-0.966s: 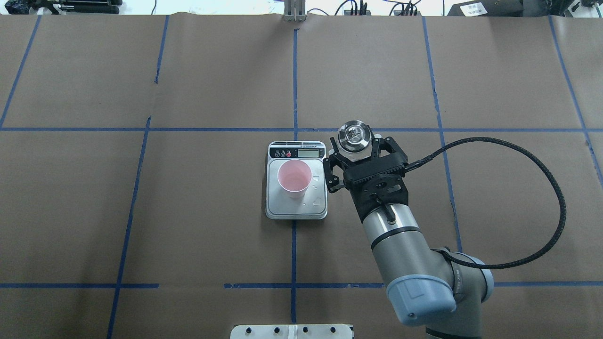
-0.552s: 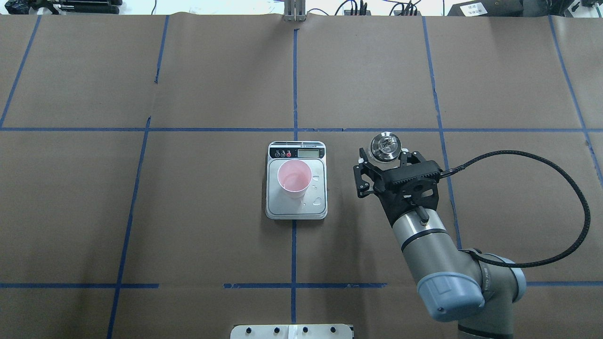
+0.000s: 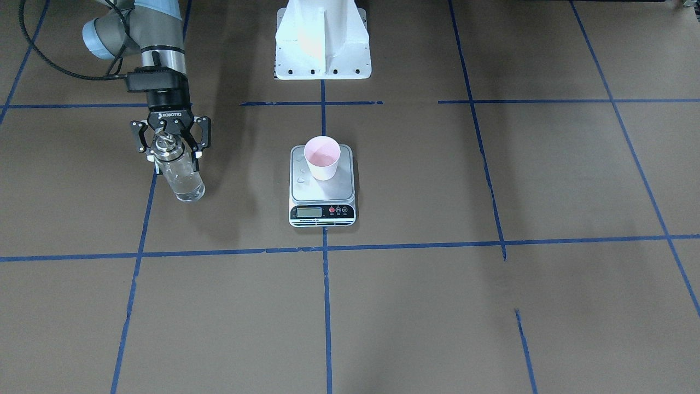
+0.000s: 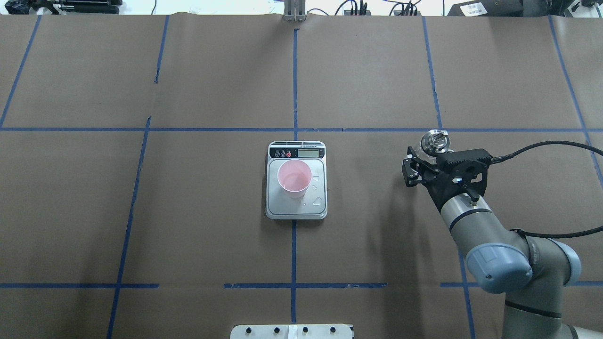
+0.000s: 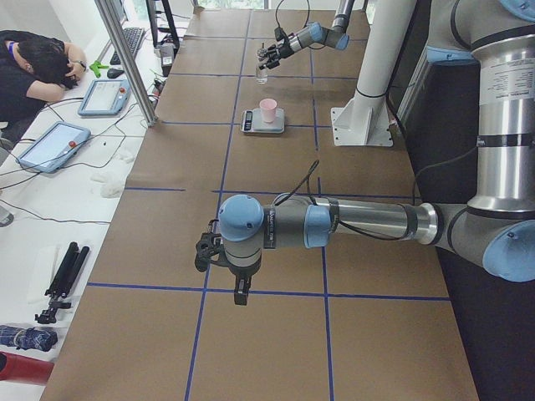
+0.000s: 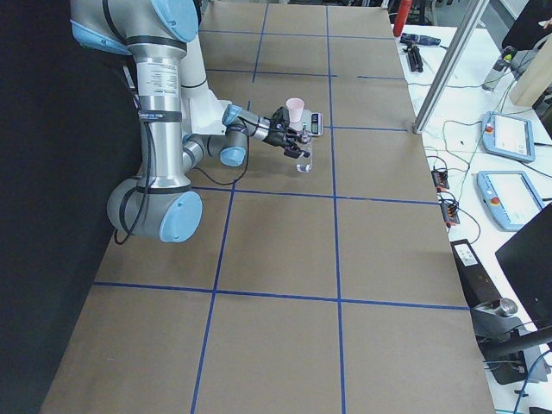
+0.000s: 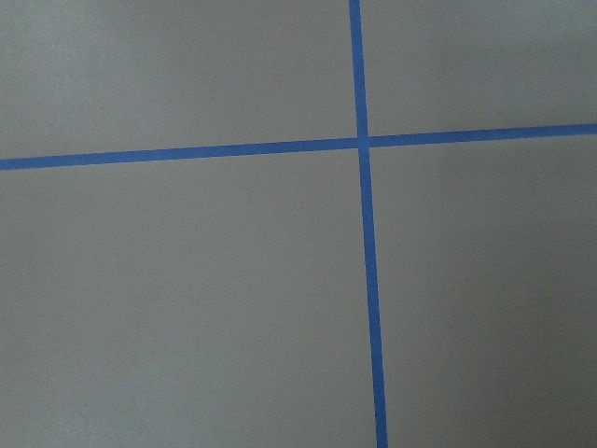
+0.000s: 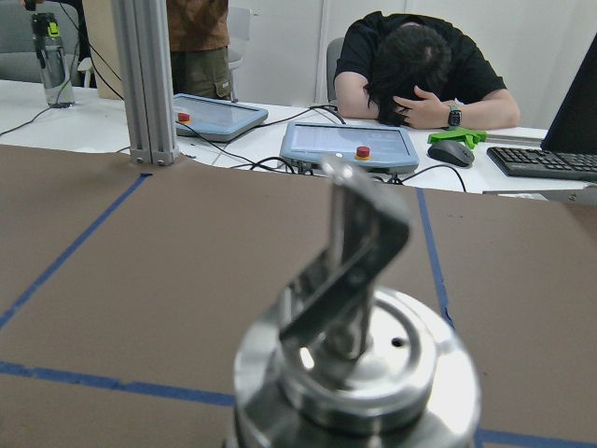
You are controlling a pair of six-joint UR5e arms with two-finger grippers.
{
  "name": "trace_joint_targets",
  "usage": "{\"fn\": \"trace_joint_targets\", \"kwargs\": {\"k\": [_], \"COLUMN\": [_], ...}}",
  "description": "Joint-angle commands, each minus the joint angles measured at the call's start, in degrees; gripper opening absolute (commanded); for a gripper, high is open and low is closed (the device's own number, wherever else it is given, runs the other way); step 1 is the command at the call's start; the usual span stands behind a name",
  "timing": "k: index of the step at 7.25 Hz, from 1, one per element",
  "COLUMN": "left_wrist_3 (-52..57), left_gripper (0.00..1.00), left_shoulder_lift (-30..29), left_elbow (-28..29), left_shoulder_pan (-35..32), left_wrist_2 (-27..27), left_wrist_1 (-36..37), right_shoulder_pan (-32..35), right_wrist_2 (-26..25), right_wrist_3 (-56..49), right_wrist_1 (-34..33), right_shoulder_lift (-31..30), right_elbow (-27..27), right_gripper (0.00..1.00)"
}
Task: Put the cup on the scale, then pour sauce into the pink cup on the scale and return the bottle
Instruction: 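Carry the upright bottle back to its spot with the right gripper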
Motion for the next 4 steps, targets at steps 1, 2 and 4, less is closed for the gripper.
{"fn": "trace_joint_targets", "kwargs": {"k": [1,2,4], "left_wrist_3": [0.0,0.0,0.0], "left_gripper": [1.0,1.0,1.0], "left_shoulder_lift": [0.0,-0.1,-0.1], "left_elbow": [-0.2,-0.2,-0.2], "left_shoulder_pan": [0.0,0.1,0.1], "left_wrist_2": [0.0,0.0,0.0], "left_wrist_1": [0.0,-0.1,-0.7], "right_shoulder_pan": [1.0,1.0,1.0], "right_wrist_2": [4.4,5.4,5.7], "right_wrist_3": [3.4,5.8,6.9], "right_wrist_1": [0.0,-0.2,-0.6], "right_shoulder_lift": [-3.4,-3.7,-4.5], "right_elbow": [0.3,0.9,1.2], "right_gripper": [0.0,0.0,0.0]}}
